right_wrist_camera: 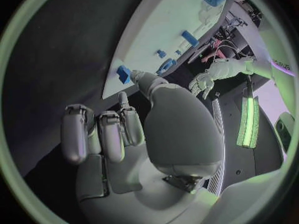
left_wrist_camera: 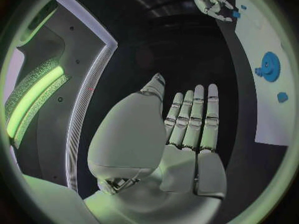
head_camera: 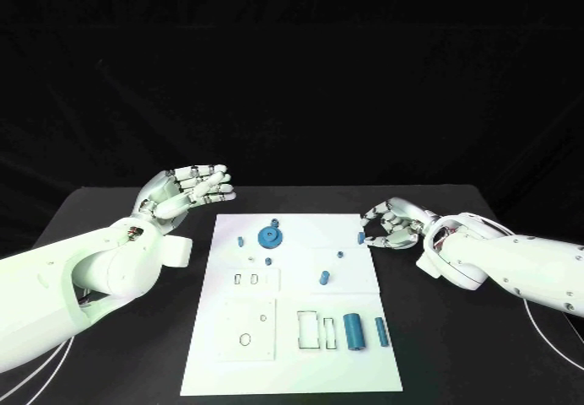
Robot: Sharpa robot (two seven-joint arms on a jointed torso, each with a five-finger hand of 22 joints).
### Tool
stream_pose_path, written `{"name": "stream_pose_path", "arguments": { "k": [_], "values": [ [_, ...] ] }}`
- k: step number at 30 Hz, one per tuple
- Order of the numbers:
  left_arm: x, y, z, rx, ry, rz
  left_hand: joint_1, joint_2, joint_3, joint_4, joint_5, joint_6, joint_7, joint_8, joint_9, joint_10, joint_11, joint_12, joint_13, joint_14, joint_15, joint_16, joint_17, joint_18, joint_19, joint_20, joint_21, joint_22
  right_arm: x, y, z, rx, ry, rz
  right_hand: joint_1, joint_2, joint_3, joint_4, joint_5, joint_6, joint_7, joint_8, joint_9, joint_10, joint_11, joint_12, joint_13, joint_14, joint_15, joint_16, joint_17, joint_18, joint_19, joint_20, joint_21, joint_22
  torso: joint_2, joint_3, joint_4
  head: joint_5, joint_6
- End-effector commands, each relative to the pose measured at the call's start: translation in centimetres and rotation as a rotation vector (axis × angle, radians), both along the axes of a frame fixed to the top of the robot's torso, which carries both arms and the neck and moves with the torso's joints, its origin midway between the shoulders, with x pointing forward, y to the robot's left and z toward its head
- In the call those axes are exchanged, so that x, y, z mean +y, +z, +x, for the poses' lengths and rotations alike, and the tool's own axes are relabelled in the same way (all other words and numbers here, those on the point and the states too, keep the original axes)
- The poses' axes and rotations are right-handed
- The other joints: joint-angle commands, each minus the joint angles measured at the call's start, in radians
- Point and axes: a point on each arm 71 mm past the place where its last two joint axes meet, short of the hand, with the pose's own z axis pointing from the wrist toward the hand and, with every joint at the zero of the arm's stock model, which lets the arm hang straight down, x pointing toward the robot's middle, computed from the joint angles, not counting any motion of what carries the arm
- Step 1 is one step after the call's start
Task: Assemble the parts on the task board
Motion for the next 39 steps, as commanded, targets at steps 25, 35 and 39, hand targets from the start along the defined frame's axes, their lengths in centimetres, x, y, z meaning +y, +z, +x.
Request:
{"name": "stream_pose_path", "arguments": {
  "k": [25,35,39],
  "values": [
    [0.1,0.1,-0.1,-0.005,-0.012,-0.009,0.014,-0.002,0.003,0.004,-0.007,-0.01,0.045,-0.006,0.001,-0.002,0.003,-0.007,0.0,-0.007,0.002,0.006,0.002,0.014,0.0,0.004,0.002,-0.002,0.8,-1.8,0.2,0.046,0.011,-0.009,-0.011,0.023,0.0,-0.001,0.001,0.029,-0.004,0.005,0.006,0.009,-0.006,0.009,0.062,0.089,-0.002,-0.002,0.195,-0.005,0.005,-0.002,0.007,0.105,0.0,0.0009,-0.0008,0.007,-0.006],
    [0.1,0.1,-0.1,-0.003,-0.012,-0.008,0.014,-0.002,0.003,0.004,-0.007,-0.01,0.045,-0.006,0.001,-0.002,0.003,-0.007,0.0,-0.007,0.002,0.006,0.002,0.014,0.0,0.004,0.002,-0.002,0.8,-2.1,0.3,0.056,-0.001,-0.013,-0.019,0.048,0.018,0.004,0.002,0.05,-0.01,0.011,0.009,0.016,-0.012,0.013,0.068,0.089,-0.006,-0.001,0.196,-0.005,0.008,-0.006,0.009,0.109,-0.001,0.0006,-0.0005,0.013,-0.005],
    [0.1,0.1,0.0,-0.003,-0.011,-0.008,0.014,-0.002,0.003,0.004,-0.007,-0.01,0.045,-0.006,0.001,-0.002,0.003,-0.007,0.0,-0.007,0.002,0.006,0.002,0.014,0.0,0.004,0.002,-0.002,0.7,-2.2,0.4,0.06,-0.007,-0.011,-0.018,0.049,0.019,0.004,0.002,0.051,-0.01,0.011,0.009,0.016,-0.012,0.013,0.068,0.089,-0.006,-0.001,0.197,-0.005,0.008,-0.006,0.008,0.108,-0.001,0.0003,-0.0003,0.014,-0.006]
  ]
}}
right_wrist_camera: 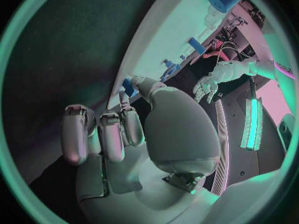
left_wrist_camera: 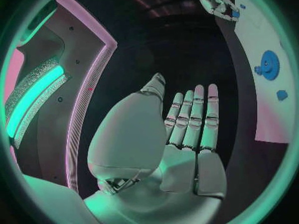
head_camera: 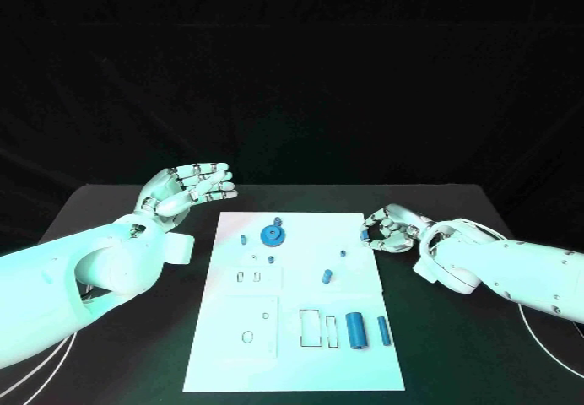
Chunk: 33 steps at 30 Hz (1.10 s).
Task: Assemble the parts on the task board
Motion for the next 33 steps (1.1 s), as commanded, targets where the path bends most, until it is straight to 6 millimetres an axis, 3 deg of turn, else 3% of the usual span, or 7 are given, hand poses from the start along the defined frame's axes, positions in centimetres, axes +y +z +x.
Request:
{"name": "stream_pose_path", "arguments": {
  "k": [1,9,17,22,33],
  "values": [
    [-0.16,0.09,-0.05,-0.004,-0.016,-0.01,0.01,0.003,0.003,0.004,-0.007,-0.01,0.045,-0.006,0.001,-0.002,0.003,-0.004,0.0,-0.007,0.002,0.006,0.001,0.014,0.0,0.004,0.002,-0.001,0.04,-0.25,-0.03,0.022,0.002,-0.001,0.0,0.009,0.007,0.0,0.002,0.007,-0.003,0.005,0.0,0.004,-0.001,0.006,0.068,0.089,-0.006,-0.001,0.196,-0.005,0.003,-0.002,0.005,0.109,0.0,-0.0008,0.0003,0.003,-0.001],
    [-0.11,0.07,-0.03,-0.002,-0.015,-0.009,0.011,0.003,0.004,0.004,-0.006,-0.01,0.046,-0.006,0.001,-0.002,0.003,-0.005,0.0,-0.008,0.002,0.006,0.003,0.014,0.0,0.005,0.002,-0.002,0.06,-0.18,0.06,0.01,-0.002,0.007,0.0,0.024,0.024,-0.002,0.002,0.025,-0.008,0.013,0.004,0.007,-0.006,0.007,0.07,0.089,-0.01,-0.001,0.197,-0.005,0.004,-0.006,0.004,0.11,-0.001,-0.001,0.0004,0.005,-0.001],
    [-0.08,0.05,-0.03,-0.001,-0.015,-0.009,0.011,0.003,0.004,0.004,-0.006,-0.01,0.046,-0.006,0.001,-0.002,0.003,-0.005,0.0,-0.008,0.002,0.006,0.003,0.014,0.0,0.005,0.002,-0.002,0.25,0.08,0.1,-0.021,-0.005,0.035,-0.011,0.048,0.042,-0.009,-0.001,0.094,-0.04,0.071,0.033,0.024,-0.033,0.018,0.087,0.091,-0.032,0.001,0.204,-0.008,0.014,-0.024,0.015,0.123,0.0,-0.0008,-0.0001,0.007,-0.002],
    [-0.06,0.04,-0.03,0.0,-0.014,-0.008,0.011,0.004,0.004,0.004,-0.006,-0.01,0.046,-0.006,0.001,-0.002,0.003,-0.005,0.0,-0.008,0.002,0.007,0.003,0.014,0.0,0.005,0.002,-0.002,0.41,0.26,0.13,-0.041,-0.021,0.057,-0.026,0.055,0.04,-0.006,-0.002,0.105,-0.052,0.094,0.047,0.033,-0.044,0.023,0.095,0.092,-0.042,0.001,0.207,-0.01,0.019,-0.034,0.019,0.129,-0.001,-0.0005,0.0,0.007,-0.002],
    [-0.06,0.03,-0.03,0.0,-0.014,-0.008,0.011,0.004,0.004,0.004,-0.006,-0.01,0.046,-0.006,0.001,-0.002,0.003,-0.005,0.0,-0.008,0.002,0.007,0.003,0.014,0.0,0.005,0.002,-0.002,0.74,0.55,0.21,-0.064,-0.079,0.068,-0.057,0.059,0.033,0.01,-0.002,0.103,-0.06,0.114,0.059,0.041,-0.051,0.026,0.103,0.093,-0.05,0.002,0.208,-0.011,0.023,-0.043,0.022,0.134,-0.001,-0.0009,-0.0004,0.01,-0.004]
  ]
}}
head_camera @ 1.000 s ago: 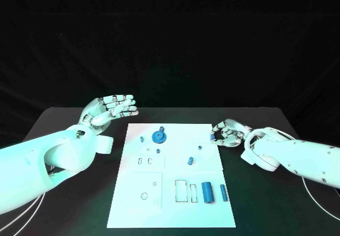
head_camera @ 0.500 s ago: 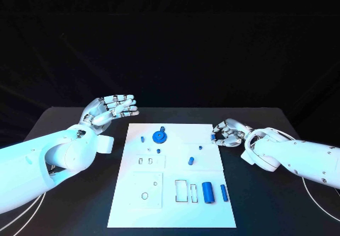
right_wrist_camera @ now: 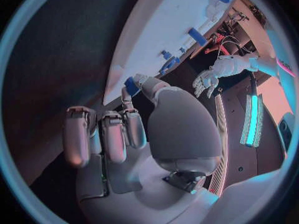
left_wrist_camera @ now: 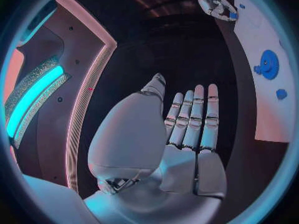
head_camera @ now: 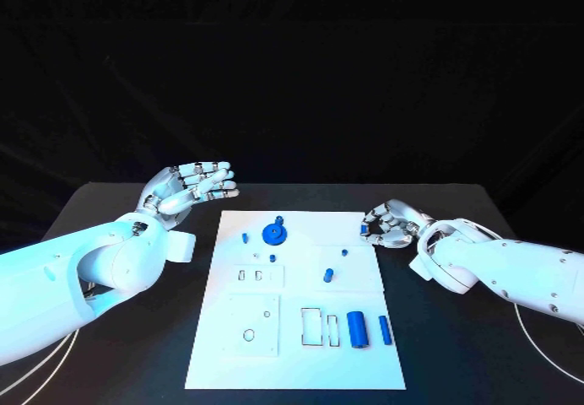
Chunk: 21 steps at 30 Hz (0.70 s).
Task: Assemble the parts on the task board
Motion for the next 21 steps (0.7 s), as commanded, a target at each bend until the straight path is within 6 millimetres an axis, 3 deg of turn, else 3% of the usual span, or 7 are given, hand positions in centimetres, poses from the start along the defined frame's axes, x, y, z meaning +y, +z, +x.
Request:
{"name": "stream_pose_path", "arguments": {
  "k": [1,11,21],
  "values": [
    [-0.2,0.1,0.0,-0.003,-0.015,-0.01,0.007,0.0,0.004,0.004,-0.006,-0.007,0.049,-0.006,0.001,-0.002,0.003,-0.005,0.0,-0.008,0.002,0.007,0.002,0.014,0.0,0.005,0.002,-0.001,0.1,0.3,0.0,-0.023,-0.042,0.013,-0.016,0.001,-0.001,0.008,0.006,0.01,-0.018,0.015,0.021,0.005,-0.007,0.007,0.103,0.094,-0.006,0.002,0.21,-0.012,0.003,-0.008,0.007,0.136,0.0,-0.0001,-0.0005,0.001,0.0],
    [-0.3,0.0,0.0,-0.002,-0.016,-0.009,0.007,0.0,0.004,0.004,-0.006,-0.007,0.049,-0.006,0.001,-0.002,0.003,-0.005,0.0,-0.008,0.002,0.007,0.002,0.014,0.0,0.005,0.002,-0.001,3.3,2.2,-0.1,-0.023,-0.033,0.039,-0.032,0.006,-0.003,0.019,0.007,0.007,-0.021,0.023,0.026,0.008,-0.01,0.009,0.106,0.095,-0.008,0.003,0.213,-0.014,0.007,-0.01,0.012,0.141,-0.002,-0.0021,0.0005,0.0,-0.003],
    [-0.5,-0.1,0.1,0.0,-0.018,-0.009,0.007,0.0,0.004,0.004,-0.007,-0.007,0.05,-0.006,0.002,-0.002,0.003,-0.006,0.0,-0.008,0.002,0.007,0.003,0.014,0.0,0.005,0.002,-0.001,10.7,3.2,-1.6,-0.015,0.115,0.053,-0.032,0.011,0.001,0.02,0.008,0.005,-0.022,0.024,0.027,0.008,-0.011,0.008,0.106,0.095,-0.009,0.003,0.214,-0.015,0.011,-0.011,0.016,0.145,-0.001,-0.0023,0.0021,0.023,-0.013]
  ]
}}
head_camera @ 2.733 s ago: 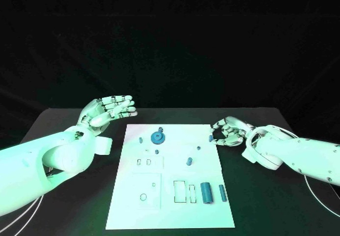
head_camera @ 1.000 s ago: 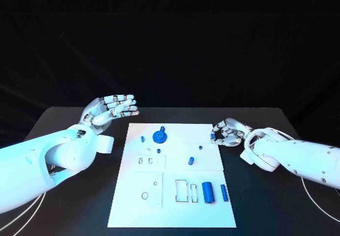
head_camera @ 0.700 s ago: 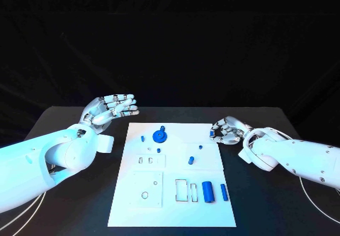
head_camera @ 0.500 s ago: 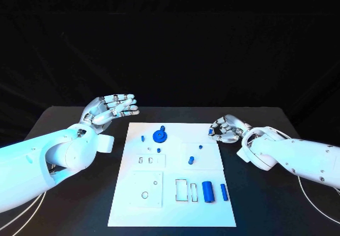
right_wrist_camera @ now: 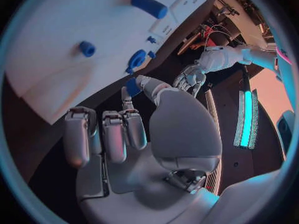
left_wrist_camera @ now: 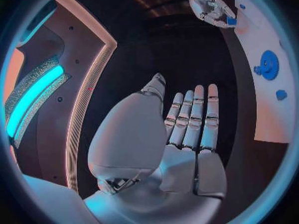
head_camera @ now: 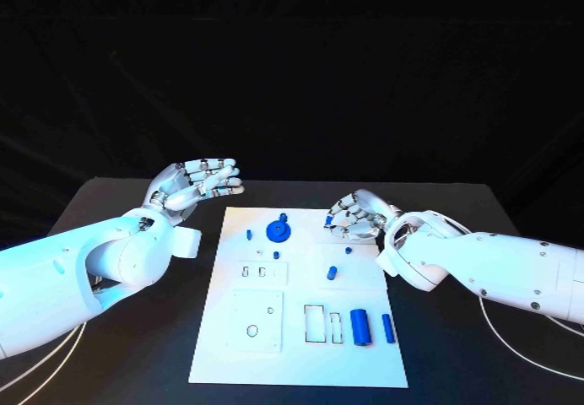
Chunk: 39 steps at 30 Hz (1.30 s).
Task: Assemble the parts on the task board
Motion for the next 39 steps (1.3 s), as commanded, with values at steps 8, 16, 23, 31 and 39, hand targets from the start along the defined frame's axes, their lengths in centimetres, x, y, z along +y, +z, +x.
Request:
{"name": "stream_pose_path", "arguments": {
  "k": [8,16,23,31,39],
  "values": [
    [-0.5,0.0,0.1,-0.002,-0.017,-0.01,0.007,0.0,0.003,0.004,-0.004,-0.007,0.049,-0.006,0.002,-0.002,0.003,-0.006,0.0,-0.005,-0.002,0.004,0.002,0.014,0.0,0.005,0.003,-0.001,6.7,0.3,-1.6,-0.043,0.139,-0.076,0.0,0.008,0.001,0.006,0.005,0.005,-0.018,0.012,0.027,0.003,-0.006,0.004,0.106,0.096,-0.01,0.003,0.215,-0.015,0.011,-0.004,0.005,0.146,0.0,-0.0013,-0.0021,0.01,-0.007],
    [-0.9,-0.1,0.2,0.0,-0.024,-0.012,0.007,0.0,0.003,0.005,-0.004,-0.007,0.049,-0.006,0.002,-0.001,0.003,-0.006,0.0,-0.005,-0.002,0.004,0.002,0.014,0.0,0.005,0.003,-0.001,10.2,-0.4,-2.5,-0.045,0.201,-0.12,-0.001,0.008,0.001,0.006,0.005,0.003,-0.017,0.012,0.027,0.003,-0.006,0.004,0.107,0.096,-0.01,0.004,0.217,-0.016,0.013,-0.005,0.008,0.148,0.002,0.0008,-0.002,0.015,-0.01],
    [-1.2,-0.1,0.2,0.002,-0.029,-0.012,0.007,0.0,0.003,0.005,-0.004,-0.007,0.049,-0.006,0.002,-0.001,0.003,-0.006,0.0,-0.005,-0.002,0.004,0.002,0.014,0.0,0.005,0.003,-0.001,11.6,-1.6,-3.0,-0.027,0.224,-0.16,-0.001,0.008,0.002,0.005,0.005,0.002,-0.017,0.012,0.027,0.002,-0.006,0.004,0.106,0.096,-0.01,0.004,0.216,-0.015,0.012,-0.005,0.006,0.147,0.003,0.002,-0.0022,0.018,-0.012],
    [-1.2,-0.1,0.2,0.004,-0.029,-0.012,0.007,0.0,0.003,0.005,-0.004,-0.007,0.049,-0.006,0.002,-0.001,0.003,-0.006,0.0,-0.005,-0.002,0.004,0.002,0.014,0.0,0.005,0.003,-0.001,12.0,-2.7,-3.5,-0.018,0.242,-0.202,-0.003,0.004,0.0,0.005,0.005,0.0,-0.017,0.013,0.028,0.002,-0.005,0.004,0.106,0.096,-0.01,0.003,0.215,-0.015,0.011,-0.005,0.005,0.146,0.003,0.0028,-0.0036,0.021,-0.013],
    [-1.3,-0.2,0.2,0.004,-0.032,-0.012,0.006,0.0,0.003,0.005,-0.004,-0.006,0.049,-0.005,0.002,0.0,0.002,-0.005,0.001,-0.005,-0.002,0.004,0.003,0.014,0.0,0.005,0.003,-0.002,12.5,-3.4,-4.0,0.0,0.264,-0.217,-0.004,0.002,0.0,0.005,0.004,0.0,-0.017,0.013,0.028,0.003,-0.005,0.004,0.107,0.096,-0.01,0.003,0.215,-0.015,0.012,-0.005,0.006,0.146,0.003,0.0027,-0.0033,0.022,-0.015]
  ]
}}
